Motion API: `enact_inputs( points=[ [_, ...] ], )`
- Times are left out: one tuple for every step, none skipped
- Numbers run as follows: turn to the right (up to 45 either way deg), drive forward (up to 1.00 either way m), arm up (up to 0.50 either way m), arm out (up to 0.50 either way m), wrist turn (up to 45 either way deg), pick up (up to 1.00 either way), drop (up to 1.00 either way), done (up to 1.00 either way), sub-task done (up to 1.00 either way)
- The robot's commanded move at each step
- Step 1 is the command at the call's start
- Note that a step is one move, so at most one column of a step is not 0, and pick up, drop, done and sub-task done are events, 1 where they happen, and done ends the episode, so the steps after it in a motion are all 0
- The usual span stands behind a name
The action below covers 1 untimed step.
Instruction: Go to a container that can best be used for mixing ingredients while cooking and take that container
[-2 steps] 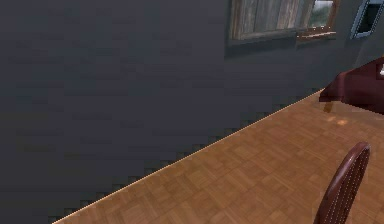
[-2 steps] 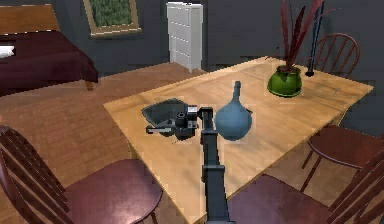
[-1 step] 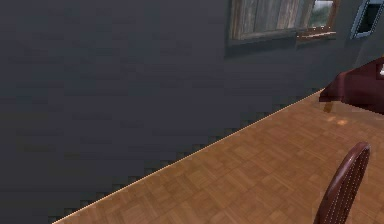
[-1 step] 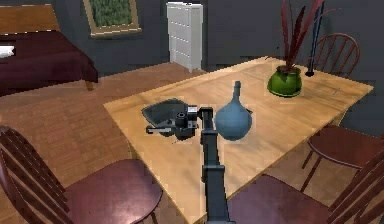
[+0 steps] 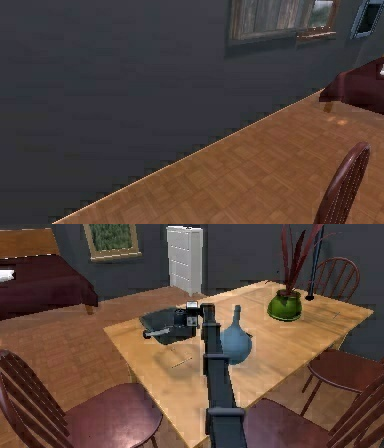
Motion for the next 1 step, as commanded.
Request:
enact_inputs(
  points=[
    [0.0, 0.0, 0.0, 0.0, 0.0, 0.0, 0.0, 1.0, 0.0]
  ],
)
